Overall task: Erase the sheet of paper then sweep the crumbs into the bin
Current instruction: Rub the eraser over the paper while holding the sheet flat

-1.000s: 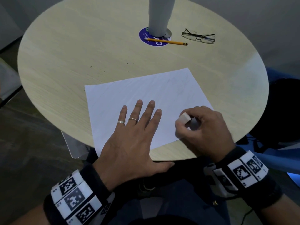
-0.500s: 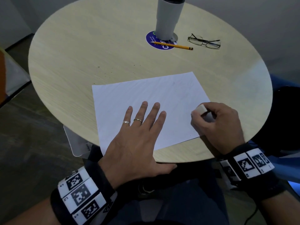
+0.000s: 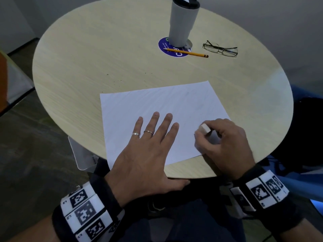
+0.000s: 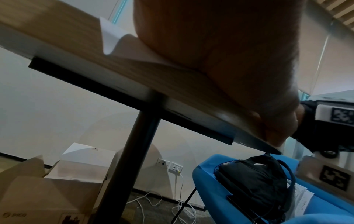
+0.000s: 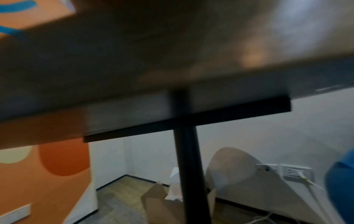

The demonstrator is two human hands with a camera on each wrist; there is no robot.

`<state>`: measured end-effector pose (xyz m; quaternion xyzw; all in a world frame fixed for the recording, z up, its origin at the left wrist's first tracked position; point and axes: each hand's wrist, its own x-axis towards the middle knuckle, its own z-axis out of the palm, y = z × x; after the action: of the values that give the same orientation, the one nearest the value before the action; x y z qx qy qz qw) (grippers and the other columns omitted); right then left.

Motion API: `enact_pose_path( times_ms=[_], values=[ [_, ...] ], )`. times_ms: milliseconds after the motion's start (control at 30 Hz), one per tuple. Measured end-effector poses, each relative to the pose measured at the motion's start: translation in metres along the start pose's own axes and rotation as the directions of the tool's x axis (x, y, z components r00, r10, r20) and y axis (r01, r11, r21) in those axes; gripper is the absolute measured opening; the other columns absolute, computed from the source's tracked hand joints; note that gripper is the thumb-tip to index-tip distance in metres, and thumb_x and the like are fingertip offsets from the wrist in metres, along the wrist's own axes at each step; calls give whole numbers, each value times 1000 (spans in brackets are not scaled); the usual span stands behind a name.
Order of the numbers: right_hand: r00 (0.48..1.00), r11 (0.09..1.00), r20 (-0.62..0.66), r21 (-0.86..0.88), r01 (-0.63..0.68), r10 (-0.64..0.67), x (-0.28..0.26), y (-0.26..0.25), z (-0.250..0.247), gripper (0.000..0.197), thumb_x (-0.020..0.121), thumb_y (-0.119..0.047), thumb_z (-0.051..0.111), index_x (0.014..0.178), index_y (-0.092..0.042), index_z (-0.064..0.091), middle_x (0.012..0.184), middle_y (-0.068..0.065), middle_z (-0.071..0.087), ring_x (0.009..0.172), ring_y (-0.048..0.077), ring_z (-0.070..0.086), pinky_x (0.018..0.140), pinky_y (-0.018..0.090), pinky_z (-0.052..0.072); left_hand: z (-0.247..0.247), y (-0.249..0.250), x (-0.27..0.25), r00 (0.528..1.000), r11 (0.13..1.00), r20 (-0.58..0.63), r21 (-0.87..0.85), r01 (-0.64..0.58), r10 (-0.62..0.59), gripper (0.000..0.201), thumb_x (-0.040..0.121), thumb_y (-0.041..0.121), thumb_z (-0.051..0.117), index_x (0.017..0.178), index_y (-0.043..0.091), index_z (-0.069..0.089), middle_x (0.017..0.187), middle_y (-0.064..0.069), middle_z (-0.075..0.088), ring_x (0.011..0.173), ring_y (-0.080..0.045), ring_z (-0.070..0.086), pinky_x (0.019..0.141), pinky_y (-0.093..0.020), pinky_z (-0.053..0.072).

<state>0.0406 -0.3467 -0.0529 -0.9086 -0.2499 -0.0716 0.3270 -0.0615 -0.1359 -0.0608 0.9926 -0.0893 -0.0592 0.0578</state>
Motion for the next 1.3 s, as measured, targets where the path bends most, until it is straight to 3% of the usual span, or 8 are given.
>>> enact_pose_path(
  times_ms=[133,300,467,633,800,967,1067,1300],
  values=[
    [991,994,-78,16,-109,110,15,27,-16,26,90,-19,73,66,-15,64,64,-5,63,71,24,60,67,44,53,0,0,0,1000,1000,8,-3,2,-2,133,72,105,27,169,16,2,175,-7,-15,160,-32,-17,127,-61,2],
    [1000,1000,-2,-10,2,-3,-1,-3,-5,22,89,-14,78,69,-18,68,67,-3,66,70,23,59,67,41,50,0,0,-1,1000,1000,-4,-7,1,-1,133,72,104,27,168,17,-2,174,-6,-20,159,-31,-21,127,-60,-1],
    [989,990,-59,53,-131,134,16,31,-18,23,90,-20,73,69,-12,66,61,-1,62,65,26,61,64,44,54,0,0,0,1000,1000,2,2,7,-7,134,71,105,25,168,18,-5,173,-6,-22,159,-31,-22,127,-60,-2],
    [1000,1000,20,14,-5,5,-3,5,-13,23,87,-13,77,67,-20,68,69,-6,69,71,19,61,68,39,52,1,0,0,1000,1000,-3,0,6,-6,134,71,105,26,168,18,-3,174,-6,-20,159,-30,-21,127,-60,-1],
    [990,991,-45,-8,-135,134,8,38,-28,21,89,-24,75,73,-13,69,66,1,66,69,26,62,65,43,55,0,1,0,1000,1000,2,5,7,-7,135,71,106,24,168,17,-1,174,-7,-18,160,-31,-18,127,-60,0],
    [999,1000,42,15,-24,23,-9,7,-16,24,87,-16,78,66,-24,69,71,-7,71,72,21,65,70,42,54,1,0,0,1000,1000,-2,7,3,-3,133,72,105,27,169,17,3,175,-7,-14,161,-31,-15,127,-61,2],
    [991,989,33,66,-129,127,-3,29,-30,23,88,-17,78,67,-21,72,70,-6,73,69,21,67,69,43,56,1,1,0,1000,1000,4,10,-4,4,134,71,106,25,169,16,2,175,-7,-15,161,-32,-15,127,-61,2],
    [1000,999,22,-24,-22,23,-13,12,-19,20,85,-21,77,68,-21,67,67,-5,67,68,22,60,66,41,53,1,0,1,1000,1000,-4,15,-3,3,133,72,106,23,168,17,-2,174,-7,-19,160,-31,-19,127,-60,0]
  ],
)
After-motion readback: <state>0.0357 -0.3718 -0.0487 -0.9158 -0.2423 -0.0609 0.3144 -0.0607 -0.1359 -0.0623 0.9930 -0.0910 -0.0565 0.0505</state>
